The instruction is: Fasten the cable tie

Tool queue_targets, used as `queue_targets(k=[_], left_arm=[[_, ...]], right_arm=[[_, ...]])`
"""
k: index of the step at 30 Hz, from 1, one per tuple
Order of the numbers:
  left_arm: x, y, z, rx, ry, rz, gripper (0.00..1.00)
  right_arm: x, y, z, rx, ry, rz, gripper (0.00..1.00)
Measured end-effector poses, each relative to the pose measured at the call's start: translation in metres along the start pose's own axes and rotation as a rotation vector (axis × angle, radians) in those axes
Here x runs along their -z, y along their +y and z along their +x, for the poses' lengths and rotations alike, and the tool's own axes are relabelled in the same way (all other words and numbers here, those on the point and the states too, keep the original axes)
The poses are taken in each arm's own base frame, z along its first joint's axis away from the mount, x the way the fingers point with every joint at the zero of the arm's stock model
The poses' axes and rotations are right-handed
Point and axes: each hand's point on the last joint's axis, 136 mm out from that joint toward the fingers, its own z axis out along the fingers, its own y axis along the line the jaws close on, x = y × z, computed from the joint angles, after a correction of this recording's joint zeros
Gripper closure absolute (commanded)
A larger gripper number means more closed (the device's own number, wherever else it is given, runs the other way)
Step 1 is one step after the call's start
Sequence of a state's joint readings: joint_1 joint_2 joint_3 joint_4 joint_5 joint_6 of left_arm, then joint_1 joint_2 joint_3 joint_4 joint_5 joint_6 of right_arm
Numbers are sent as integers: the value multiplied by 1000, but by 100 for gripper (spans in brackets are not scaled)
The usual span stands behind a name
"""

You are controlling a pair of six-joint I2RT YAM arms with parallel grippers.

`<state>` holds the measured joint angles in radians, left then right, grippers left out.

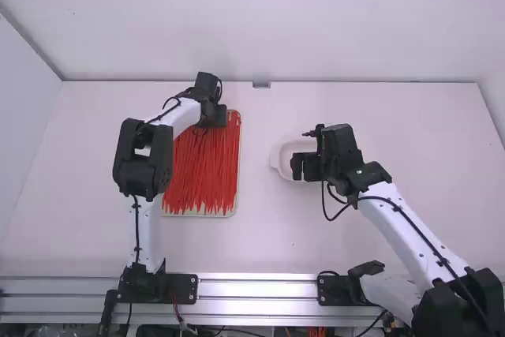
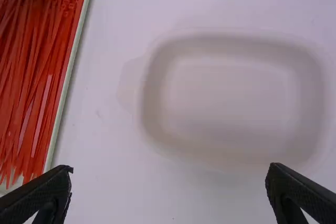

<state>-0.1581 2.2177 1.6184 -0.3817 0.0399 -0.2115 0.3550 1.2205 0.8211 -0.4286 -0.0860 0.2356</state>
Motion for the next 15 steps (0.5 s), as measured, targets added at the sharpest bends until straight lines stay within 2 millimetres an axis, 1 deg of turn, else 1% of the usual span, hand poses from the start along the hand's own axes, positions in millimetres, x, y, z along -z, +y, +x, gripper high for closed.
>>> queue_targets(k=[1,5,7,10,15], left_arm=[[0,0,0,2,-1,0,57],[0,0,0,6,-1,0,67],[0,0,0,6,-1,0,67],[0,0,1,6,2,-1,73],[0,0,2,6,5,-1,75]], right_arm=[[0,0,0,0,0,0,1],[0,0,0,1,0,0,1],[0,0,0,0,0,0,1],[0,0,0,0,0,1,1],[0,0,0,0,0,1,1]])
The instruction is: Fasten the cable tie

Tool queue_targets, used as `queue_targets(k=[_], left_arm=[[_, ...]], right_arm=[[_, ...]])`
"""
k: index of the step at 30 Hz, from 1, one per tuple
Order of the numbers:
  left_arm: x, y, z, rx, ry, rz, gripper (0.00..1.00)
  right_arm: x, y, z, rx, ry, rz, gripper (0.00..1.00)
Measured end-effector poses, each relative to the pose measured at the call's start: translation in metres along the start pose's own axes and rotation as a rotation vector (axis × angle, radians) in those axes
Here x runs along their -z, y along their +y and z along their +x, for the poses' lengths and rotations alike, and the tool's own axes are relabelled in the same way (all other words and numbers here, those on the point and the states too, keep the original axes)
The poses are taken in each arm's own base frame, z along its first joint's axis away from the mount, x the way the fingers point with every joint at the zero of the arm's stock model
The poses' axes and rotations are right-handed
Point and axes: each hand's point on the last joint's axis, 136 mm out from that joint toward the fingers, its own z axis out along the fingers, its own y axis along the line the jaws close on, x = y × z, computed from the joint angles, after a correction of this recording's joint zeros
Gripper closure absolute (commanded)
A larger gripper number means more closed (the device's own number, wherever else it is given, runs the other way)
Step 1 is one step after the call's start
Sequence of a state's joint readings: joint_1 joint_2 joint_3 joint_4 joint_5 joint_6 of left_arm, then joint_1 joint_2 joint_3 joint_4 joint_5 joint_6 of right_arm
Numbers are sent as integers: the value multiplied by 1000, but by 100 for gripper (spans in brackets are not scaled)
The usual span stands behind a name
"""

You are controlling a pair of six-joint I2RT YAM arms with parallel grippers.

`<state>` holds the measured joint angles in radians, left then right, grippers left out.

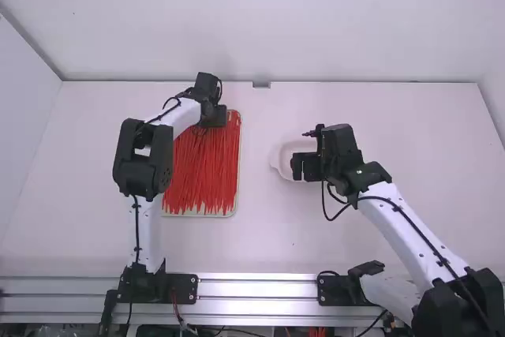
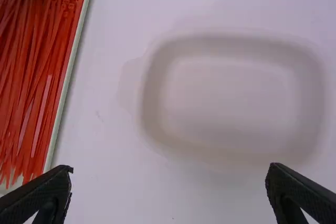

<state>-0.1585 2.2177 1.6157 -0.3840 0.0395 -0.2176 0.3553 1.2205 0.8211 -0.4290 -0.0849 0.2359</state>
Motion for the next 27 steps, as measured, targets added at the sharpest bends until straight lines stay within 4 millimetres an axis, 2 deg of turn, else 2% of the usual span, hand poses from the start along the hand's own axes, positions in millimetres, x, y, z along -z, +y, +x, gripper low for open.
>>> queue_targets(k=[11,16,27], left_arm=[[-5,3,10,1,18,-4,80],[-5,2,9,0,12,-3,82],[-5,1,4,20,-7,1,92]], right_arm=[[0,0,0,0,0,-1,1],[0,0,0,0,1,-1,2],[0,0,0,0,1,-1,1]])
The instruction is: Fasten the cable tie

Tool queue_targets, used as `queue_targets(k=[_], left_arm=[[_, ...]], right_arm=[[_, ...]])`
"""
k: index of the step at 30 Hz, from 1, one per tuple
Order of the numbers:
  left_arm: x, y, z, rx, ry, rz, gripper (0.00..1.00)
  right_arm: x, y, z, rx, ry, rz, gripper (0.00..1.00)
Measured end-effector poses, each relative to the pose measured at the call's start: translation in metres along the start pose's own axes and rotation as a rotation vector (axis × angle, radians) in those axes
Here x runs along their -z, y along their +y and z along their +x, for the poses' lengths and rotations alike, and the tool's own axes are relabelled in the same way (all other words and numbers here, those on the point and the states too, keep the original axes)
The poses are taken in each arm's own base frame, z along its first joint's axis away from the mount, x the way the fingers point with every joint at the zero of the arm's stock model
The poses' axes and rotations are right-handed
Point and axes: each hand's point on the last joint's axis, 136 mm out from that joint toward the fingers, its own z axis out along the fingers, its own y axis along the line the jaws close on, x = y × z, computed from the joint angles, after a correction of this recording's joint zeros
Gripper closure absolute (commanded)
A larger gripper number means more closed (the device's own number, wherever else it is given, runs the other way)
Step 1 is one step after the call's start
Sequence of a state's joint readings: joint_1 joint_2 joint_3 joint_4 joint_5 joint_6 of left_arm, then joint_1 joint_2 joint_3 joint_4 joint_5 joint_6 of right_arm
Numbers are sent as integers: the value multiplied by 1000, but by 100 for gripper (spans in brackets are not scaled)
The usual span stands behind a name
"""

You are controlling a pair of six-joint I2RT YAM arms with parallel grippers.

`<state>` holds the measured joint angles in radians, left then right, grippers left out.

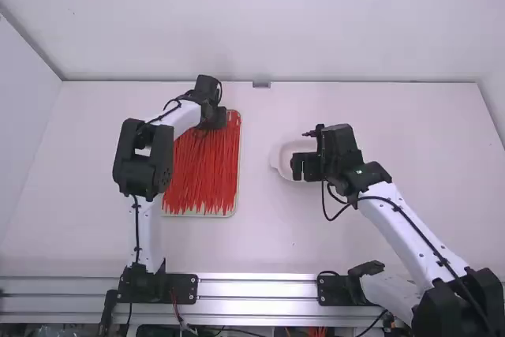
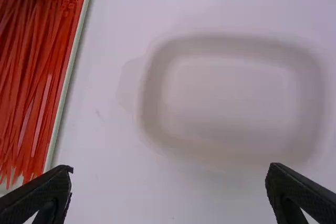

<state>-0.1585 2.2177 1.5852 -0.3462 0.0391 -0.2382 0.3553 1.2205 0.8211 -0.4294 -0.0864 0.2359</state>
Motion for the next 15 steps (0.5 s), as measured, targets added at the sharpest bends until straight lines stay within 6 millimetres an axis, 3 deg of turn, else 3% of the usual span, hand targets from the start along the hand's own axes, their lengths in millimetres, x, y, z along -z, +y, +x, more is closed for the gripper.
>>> queue_targets(k=[15], left_arm=[[9,6,2,19,43,-45,98]], right_arm=[[0,0,0,0,-1,0,1]])
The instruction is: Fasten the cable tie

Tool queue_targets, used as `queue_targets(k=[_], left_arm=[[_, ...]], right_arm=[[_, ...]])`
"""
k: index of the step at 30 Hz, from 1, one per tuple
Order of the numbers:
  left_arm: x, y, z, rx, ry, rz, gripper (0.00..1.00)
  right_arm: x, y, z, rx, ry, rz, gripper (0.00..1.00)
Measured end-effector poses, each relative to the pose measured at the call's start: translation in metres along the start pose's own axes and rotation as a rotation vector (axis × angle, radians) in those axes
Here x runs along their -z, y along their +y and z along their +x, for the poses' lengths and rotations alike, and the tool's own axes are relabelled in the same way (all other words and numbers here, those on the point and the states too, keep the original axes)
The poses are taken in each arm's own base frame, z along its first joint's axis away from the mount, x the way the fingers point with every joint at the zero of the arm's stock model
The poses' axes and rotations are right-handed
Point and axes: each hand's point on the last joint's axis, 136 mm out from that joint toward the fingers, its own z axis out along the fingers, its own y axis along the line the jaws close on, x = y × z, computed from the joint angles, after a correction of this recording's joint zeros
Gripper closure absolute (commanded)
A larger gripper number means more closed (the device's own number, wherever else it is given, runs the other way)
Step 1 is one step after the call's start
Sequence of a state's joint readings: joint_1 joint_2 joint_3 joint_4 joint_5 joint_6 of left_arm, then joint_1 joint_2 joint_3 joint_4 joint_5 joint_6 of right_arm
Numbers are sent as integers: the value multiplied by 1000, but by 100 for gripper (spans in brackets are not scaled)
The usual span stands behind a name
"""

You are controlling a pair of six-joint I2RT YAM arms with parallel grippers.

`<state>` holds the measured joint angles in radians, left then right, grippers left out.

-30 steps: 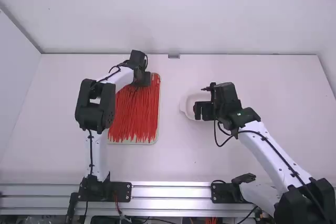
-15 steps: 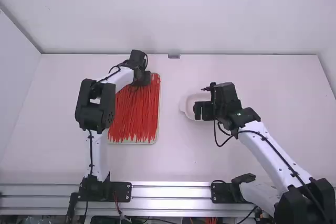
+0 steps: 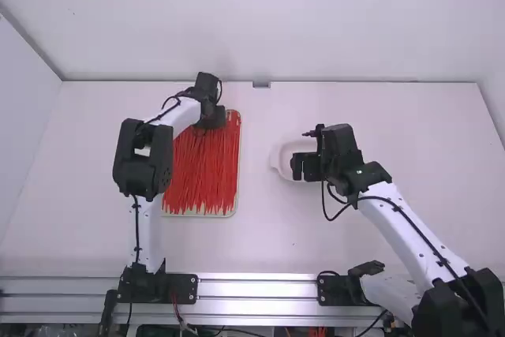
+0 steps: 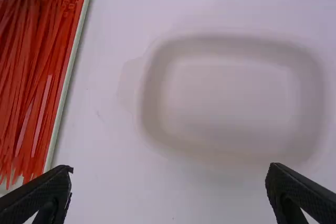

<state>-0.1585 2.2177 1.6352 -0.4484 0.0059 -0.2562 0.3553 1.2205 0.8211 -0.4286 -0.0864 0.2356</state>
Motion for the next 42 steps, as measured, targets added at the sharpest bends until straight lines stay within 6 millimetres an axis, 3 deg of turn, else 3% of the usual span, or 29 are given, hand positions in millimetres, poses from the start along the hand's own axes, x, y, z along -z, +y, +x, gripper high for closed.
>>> queue_targets(k=[16,20,23,24,26,29,30,32,34,38,42], left_arm=[[36,2,-27,10,-25,-48,98],[83,1,-46,11,-107,-53,98],[152,-4,-72,5,-246,-28,98],[162,-5,-74,4,-264,-23,98],[218,-8,-84,-7,-367,1,98],[275,-9,-87,-21,-462,21,98],[304,-9,-86,-26,-511,32,98],[332,-8,-83,-33,-558,41,98],[377,-7,-76,-44,-644,56,98],[412,0,-50,-50,-717,69,98],[423,8,-21,-49,-795,86,98]], right_arm=[[0,0,-1,0,-3,1,1],[0,0,-2,1,-7,2,1],[0,0,-4,1,-16,0,2],[0,0,-4,2,-17,0,2],[0,1,-6,2,-25,-2,1],[0,1,-8,3,-33,-4,1],[0,2,-11,4,-44,-7,1],[0,3,-14,5,-59,-11,2],[1,4,-19,-8,-78,-16,1],[1,6,-26,-27,-107,-24,2],[3,16,-36,-25,-145,-79,1]])
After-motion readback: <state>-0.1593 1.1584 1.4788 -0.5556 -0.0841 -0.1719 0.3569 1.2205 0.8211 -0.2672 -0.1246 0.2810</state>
